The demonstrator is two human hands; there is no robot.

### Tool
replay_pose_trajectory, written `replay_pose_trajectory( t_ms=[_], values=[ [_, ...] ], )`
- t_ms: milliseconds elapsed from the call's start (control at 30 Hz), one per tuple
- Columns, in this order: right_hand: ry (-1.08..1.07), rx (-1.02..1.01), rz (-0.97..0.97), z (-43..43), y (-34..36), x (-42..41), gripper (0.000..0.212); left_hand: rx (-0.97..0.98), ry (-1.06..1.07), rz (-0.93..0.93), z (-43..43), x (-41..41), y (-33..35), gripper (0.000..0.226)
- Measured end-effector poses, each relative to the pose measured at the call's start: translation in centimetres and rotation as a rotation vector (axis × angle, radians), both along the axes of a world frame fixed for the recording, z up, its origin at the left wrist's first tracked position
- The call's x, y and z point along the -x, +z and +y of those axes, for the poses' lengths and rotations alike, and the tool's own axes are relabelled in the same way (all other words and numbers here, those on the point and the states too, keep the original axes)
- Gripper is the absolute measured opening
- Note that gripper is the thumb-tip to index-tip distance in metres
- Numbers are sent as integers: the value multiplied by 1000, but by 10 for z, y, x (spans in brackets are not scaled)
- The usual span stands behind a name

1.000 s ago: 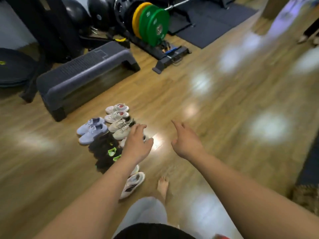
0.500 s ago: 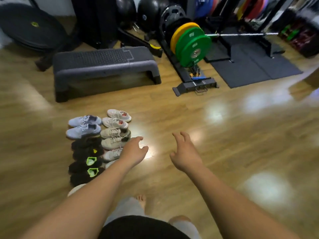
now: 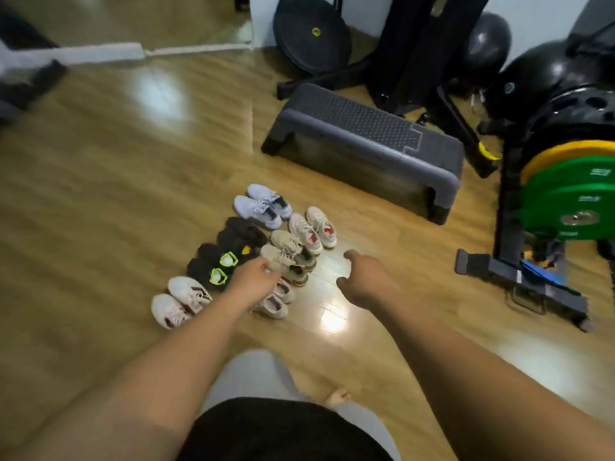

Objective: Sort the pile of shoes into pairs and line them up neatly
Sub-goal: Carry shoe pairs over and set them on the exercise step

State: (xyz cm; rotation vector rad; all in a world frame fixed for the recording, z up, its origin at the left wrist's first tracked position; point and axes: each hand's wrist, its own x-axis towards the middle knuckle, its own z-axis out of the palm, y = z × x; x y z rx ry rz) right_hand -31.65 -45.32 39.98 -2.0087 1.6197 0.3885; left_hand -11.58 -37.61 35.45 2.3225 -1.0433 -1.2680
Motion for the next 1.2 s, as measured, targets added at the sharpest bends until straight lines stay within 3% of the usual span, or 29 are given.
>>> replay_pose_trajectory(
  t_ms=[133,267,400,567,733,900,1033,1200],
  values=[
    [129,-32,-43,-29,-3,-3,49,-39,195,-9,22,19,-5,37],
    [98,-68,-139,-54,-19,-9,59,-189,375,-1,49,21,-30,26],
    [122,-122,-106,-85,-40,-12,62,-258,520,50,44,20,-63,31],
    [145,-192,-3,-126,-79,-17,69,-332,513,108,3,19,-104,33],
    [211,-210,52,-168,-128,-36,68,-276,502,91,-53,11,-144,28],
    [387,-281,92,-200,-212,-64,58,-269,548,103,-77,1,-212,18],
    [500,-412,163,-220,-306,-86,36,-343,535,150,-84,14,-289,45],
    [665,-495,280,-244,-430,-98,44,-463,441,168,-97,35,-408,63]
  ],
)
